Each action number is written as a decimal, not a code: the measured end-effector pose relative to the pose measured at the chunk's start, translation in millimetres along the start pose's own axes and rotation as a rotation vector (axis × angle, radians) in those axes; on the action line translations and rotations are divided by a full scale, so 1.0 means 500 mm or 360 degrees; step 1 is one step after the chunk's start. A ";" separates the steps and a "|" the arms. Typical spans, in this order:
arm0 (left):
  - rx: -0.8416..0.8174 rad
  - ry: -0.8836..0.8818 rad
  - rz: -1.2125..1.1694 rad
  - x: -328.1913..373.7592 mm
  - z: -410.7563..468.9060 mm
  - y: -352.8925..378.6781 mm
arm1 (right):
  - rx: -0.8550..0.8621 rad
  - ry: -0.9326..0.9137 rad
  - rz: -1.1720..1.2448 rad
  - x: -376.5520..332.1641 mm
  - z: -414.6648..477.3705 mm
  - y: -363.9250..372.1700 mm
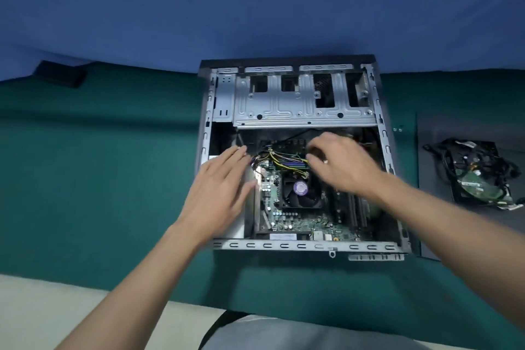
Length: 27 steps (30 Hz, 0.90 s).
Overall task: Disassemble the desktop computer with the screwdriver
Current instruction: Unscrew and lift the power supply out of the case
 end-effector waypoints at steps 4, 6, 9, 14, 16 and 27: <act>-0.0221 -0.0018 0.0032 -0.039 -0.098 -0.005 | -0.0103 0.0015 0.0416 -0.152 -0.053 0.066; -0.0292 0.0078 0.0140 -0.047 -0.127 0.001 | -0.0214 -0.0037 0.0469 -0.201 -0.079 0.096; -0.0374 0.0233 0.0336 -0.048 -0.148 0.005 | -0.0256 -0.0067 0.0409 -0.232 -0.102 0.122; -0.0234 0.0310 0.0439 -0.046 -0.157 0.025 | -0.0273 -0.0174 0.0069 -0.246 -0.115 0.135; -0.0059 0.0433 0.0456 -0.050 -0.168 0.038 | -0.0292 -0.0244 -0.0108 -0.255 -0.122 0.145; -0.0051 0.0182 0.0179 -0.039 -0.175 0.033 | -0.0082 0.0128 0.0665 -0.255 -0.080 0.104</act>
Point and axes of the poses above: each hand's wrist, its own z-axis towards the middle knuckle, its own y-axis out of the palm, x = y × z, the point moved 2 cm from there along z, towards the middle knuckle, and after that the axes turned 1 degree about -y, right-handed, at the moved point
